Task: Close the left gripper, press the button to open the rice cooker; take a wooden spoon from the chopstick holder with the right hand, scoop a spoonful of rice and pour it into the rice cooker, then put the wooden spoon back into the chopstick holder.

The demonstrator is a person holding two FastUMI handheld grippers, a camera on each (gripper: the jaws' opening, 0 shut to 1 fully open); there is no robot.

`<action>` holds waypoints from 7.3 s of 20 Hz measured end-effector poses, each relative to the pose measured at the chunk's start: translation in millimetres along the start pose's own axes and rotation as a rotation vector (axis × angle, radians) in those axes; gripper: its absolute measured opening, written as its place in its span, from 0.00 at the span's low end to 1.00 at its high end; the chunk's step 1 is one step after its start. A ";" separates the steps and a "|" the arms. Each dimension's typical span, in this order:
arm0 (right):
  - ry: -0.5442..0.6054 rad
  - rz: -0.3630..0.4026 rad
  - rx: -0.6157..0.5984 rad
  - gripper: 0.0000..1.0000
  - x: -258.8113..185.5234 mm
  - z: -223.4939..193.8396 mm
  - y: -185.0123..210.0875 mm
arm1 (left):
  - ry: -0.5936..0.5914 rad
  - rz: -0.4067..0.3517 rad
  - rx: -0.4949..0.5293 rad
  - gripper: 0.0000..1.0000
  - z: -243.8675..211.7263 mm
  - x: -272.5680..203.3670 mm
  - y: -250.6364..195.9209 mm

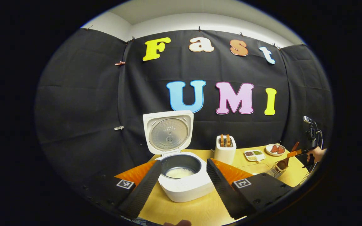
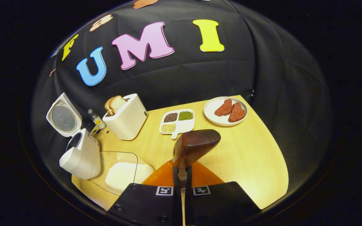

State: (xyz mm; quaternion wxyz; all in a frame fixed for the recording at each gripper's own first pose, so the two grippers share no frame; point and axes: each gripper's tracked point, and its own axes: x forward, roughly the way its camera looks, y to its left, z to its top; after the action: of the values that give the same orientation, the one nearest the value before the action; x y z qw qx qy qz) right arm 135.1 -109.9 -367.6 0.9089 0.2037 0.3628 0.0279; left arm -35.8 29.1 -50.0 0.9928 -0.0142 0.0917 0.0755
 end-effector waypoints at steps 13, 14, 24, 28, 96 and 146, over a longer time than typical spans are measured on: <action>0.031 -0.074 0.136 0.41 -2.1 -14.4 -38.8 | 0.017 -0.008 0.000 0.99 -4.7 -9.9 -3.4; 0.020 -0.081 0.132 0.54 -5.0 -13.7 -39.9 | 0.016 -0.016 -0.002 0.99 -4.4 -9.8 -4.1; -0.066 -0.133 0.089 0.99 -57.9 -12.0 -34.9 | -0.008 -0.101 -0.002 0.99 1.5 -3.5 -2.9; -0.100 -0.105 0.116 0.99 -86.4 -10.6 -11.6 | -0.043 -0.127 0.021 0.99 14.9 8.7 -4.2; -0.206 -0.023 -0.117 0.99 -225.6 -35.1 73.2 | 0.373 0.289 -0.099 0.98 -140.5 189.9 -32.7; -0.752 -0.115 -0.264 0.98 -324.4 90.2 146.2 | -0.207 -0.202 0.005 0.95 26.3 8.3 21.0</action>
State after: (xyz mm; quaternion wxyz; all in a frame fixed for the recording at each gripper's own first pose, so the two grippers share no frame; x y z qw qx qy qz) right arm -28.6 -72.1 -41.2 0.9967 0.0604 0.0090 -0.0530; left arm -26.1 52.2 -26.0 0.9995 -0.0130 -0.0130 -0.0239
